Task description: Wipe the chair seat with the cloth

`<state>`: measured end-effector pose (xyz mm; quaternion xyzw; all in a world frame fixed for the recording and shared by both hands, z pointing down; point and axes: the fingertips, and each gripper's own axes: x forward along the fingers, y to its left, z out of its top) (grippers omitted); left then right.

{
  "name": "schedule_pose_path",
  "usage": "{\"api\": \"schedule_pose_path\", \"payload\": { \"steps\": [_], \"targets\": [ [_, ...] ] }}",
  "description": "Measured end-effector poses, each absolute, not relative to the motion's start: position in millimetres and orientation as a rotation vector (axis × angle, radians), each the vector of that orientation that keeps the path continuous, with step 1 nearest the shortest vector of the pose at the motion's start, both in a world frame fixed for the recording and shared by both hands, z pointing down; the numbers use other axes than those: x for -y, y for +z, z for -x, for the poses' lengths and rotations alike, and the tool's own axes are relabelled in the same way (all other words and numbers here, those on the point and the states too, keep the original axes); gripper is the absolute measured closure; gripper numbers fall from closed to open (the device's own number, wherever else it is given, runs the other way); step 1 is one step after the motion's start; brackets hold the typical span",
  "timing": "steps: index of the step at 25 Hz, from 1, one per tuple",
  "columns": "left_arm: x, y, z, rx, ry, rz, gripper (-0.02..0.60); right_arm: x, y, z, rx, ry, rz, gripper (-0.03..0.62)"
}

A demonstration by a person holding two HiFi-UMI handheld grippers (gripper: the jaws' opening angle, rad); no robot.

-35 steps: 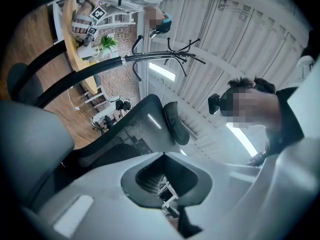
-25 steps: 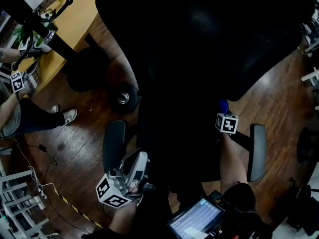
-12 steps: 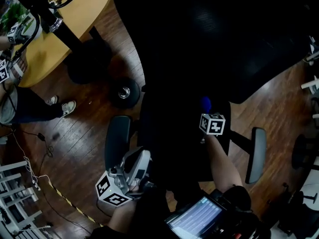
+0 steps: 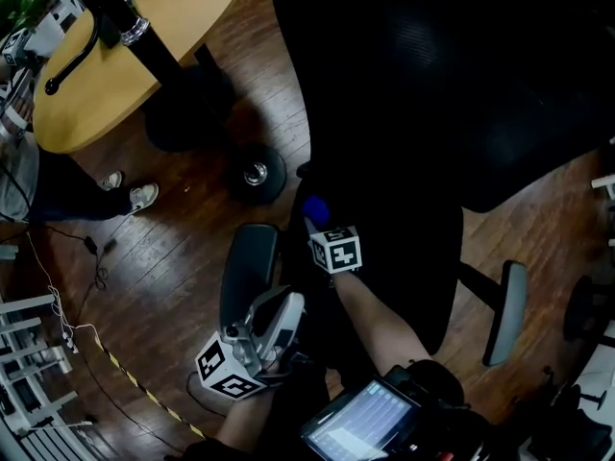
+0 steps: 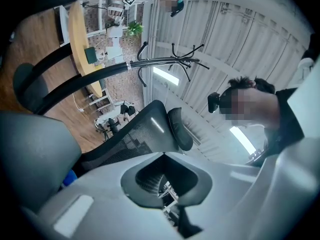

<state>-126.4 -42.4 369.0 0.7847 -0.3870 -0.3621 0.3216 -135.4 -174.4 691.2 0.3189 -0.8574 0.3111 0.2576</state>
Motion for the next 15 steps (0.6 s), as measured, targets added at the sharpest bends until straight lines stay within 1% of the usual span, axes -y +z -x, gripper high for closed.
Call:
{"api": "schedule_pose_path", "payload": {
  "steps": [4, 7, 11, 15],
  "targets": [
    [43, 371, 131, 1.025, -0.950, -2.061, 0.589, 175, 692, 128, 2.350, 0.794, -0.869, 0.546],
    [46, 374, 127, 1.018, -0.939, -2.066, 0.589, 179, 701, 101, 2.319, 0.784, -0.918, 0.546],
    [48, 379, 116, 1.004, -0.908, -2.078, 0.589, 184, 717, 30, 2.220, 0.750, -1.022, 0.546],
    [52, 385, 103, 0.977, -0.877, -2.084, 0.589, 186, 715, -69, 2.074, 0.744, -1.187, 0.546]
  ]
}}
